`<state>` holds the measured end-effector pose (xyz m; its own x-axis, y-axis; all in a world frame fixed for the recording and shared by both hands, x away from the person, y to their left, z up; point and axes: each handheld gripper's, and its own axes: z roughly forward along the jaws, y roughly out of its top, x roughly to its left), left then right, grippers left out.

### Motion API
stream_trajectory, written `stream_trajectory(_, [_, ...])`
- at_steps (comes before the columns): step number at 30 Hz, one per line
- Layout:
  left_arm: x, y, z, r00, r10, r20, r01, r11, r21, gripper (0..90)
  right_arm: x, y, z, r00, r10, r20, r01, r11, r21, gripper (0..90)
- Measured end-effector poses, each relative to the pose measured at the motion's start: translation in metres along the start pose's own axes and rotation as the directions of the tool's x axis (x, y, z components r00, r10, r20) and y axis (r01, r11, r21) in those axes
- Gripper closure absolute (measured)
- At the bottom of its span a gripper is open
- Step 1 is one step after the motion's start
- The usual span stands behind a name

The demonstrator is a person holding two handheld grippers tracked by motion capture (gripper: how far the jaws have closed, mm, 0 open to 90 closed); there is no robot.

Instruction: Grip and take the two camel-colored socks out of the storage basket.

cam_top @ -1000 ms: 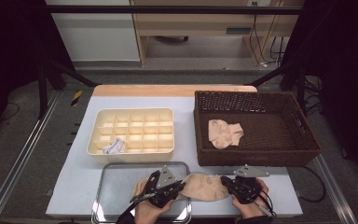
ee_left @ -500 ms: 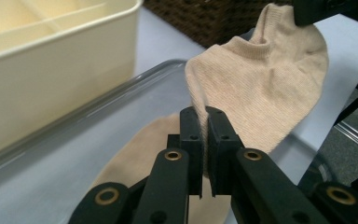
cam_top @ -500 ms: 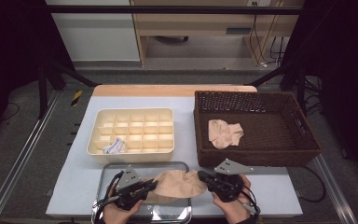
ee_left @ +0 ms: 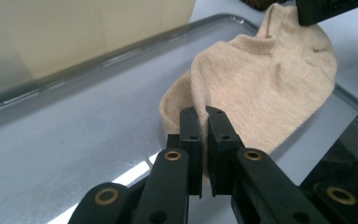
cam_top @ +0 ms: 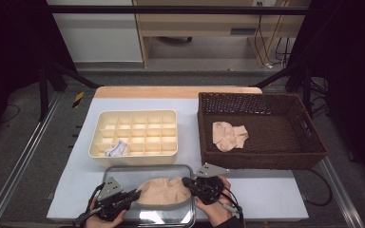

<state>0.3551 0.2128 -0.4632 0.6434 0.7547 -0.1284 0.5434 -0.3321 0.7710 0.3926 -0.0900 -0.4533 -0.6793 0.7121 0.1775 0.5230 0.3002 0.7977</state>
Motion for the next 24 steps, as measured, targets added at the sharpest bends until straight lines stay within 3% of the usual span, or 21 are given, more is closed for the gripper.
stream_trajectory(5, [-0.002,-0.001,0.002,0.9989,0.028,-0.038,-0.028,0.9996,0.004,82.6,-0.002,-0.007,0.008,0.9998,0.002,0.018,-0.003,1.000,0.016,86.5])
stream_trajectory(10, [0.005,0.003,-0.004,0.9985,-0.006,-0.055,0.003,0.9987,-0.052,60.7,-0.004,-0.008,0.004,0.9998,0.004,0.019,-0.004,1.000,-0.007,78.3])
stream_trajectory(12, [0.008,0.004,-0.004,0.9981,-0.019,-0.058,0.015,0.9976,-0.067,58.3,-0.006,-0.008,-0.002,0.9997,0.021,0.012,-0.020,1.000,-0.016,73.8])
stream_trajectory(21, [0.012,-0.002,0.011,0.9977,0.012,-0.066,-0.011,0.9999,0.012,64.8,-0.003,-0.028,0.009,0.9980,0.060,-0.018,-0.060,0.997,0.045,65.4])
stream_trajectory(24, [0.011,-0.005,0.014,0.9976,0.017,-0.067,-0.015,0.9995,0.029,68.2,0.002,-0.029,0.013,0.9983,0.045,-0.035,-0.043,0.997,0.061,65.2])
